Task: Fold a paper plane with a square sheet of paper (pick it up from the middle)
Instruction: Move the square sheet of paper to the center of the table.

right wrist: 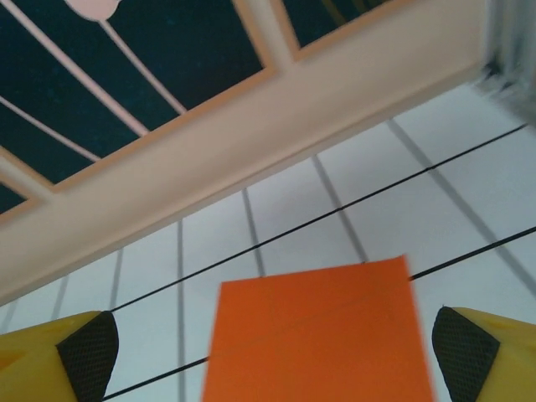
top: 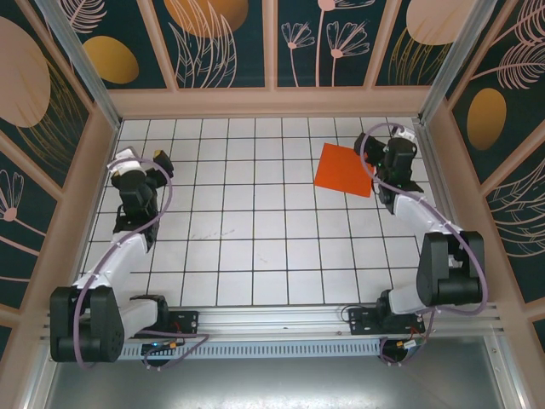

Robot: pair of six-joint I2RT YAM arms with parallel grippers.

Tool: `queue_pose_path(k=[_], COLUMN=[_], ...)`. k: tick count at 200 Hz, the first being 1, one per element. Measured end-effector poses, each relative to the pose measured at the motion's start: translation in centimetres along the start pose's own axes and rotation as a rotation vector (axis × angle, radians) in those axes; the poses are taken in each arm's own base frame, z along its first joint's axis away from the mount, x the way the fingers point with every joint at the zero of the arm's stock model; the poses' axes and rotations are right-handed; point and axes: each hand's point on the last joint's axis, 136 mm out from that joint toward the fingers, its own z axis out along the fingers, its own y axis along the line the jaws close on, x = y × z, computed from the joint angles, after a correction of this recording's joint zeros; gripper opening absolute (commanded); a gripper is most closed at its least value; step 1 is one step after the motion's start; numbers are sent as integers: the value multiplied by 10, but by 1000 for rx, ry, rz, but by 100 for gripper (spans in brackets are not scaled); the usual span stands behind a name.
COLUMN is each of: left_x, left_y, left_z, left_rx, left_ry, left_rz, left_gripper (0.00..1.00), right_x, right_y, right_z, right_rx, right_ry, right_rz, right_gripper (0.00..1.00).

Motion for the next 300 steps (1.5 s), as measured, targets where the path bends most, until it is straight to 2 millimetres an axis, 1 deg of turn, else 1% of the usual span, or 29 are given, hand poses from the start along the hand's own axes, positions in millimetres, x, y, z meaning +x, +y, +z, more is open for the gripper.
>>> queue_pose_path(k=[12, 33, 43, 56, 80, 103, 122, 156, 173, 200, 228, 247, 266, 290, 300], left_x=[-3, 0, 4, 11, 22, 31, 36, 43, 45, 48, 47, 48, 50, 54, 56], left_y=[-3, -6, -6, -6, -9, -12, -13, -13, -13, -13, -13, -13, -12, -12, -12], left_z=[0, -3, -4, -5, -6, -3, -2, 0, 1, 2, 2, 2, 3, 3, 4], left_rx=[3, 9, 12, 20, 38, 54, 63, 66, 65, 59, 59, 58, 56, 59, 60], left_ry=[27, 70, 93, 124, 170, 207, 226, 248, 256, 269, 270, 273, 280, 293, 299], left_rz=[-19, -36, -44, -47, -42, -38, -36, -33, -32, -28, -28, -27, -26, -24, -24], left_gripper=[99, 99, 99, 99, 99, 99, 99, 99, 99, 99, 99, 99, 99, 99, 99], right_x=[12, 51, 69, 88, 116, 137, 151, 167, 166, 172, 183, 198, 224, 267, 281], right_y=[9, 22, 27, 33, 36, 34, 31, 25, 27, 31, 41, 55, 76, 109, 120], right_z=[9, 29, 40, 55, 79, 93, 102, 112, 112, 110, 103, 86, 53, -6, -27], right_rx=[-22, -33, -31, -27, 0, 34, 61, 105, 108, 107, 90, 65, 28, -40, -68], right_ry=[60, 199, 273, 349, 455, 530, 580, 636, 644, 658, 676, 700, 746, 831, 861], right_rz=[44, 104, 130, 157, 206, 235, 244, 240, 238, 225, 203, 174, 130, 85, 82], right_gripper=[99, 99, 95, 91, 87, 86, 85, 85, 86, 86, 85, 86, 86, 86, 86])
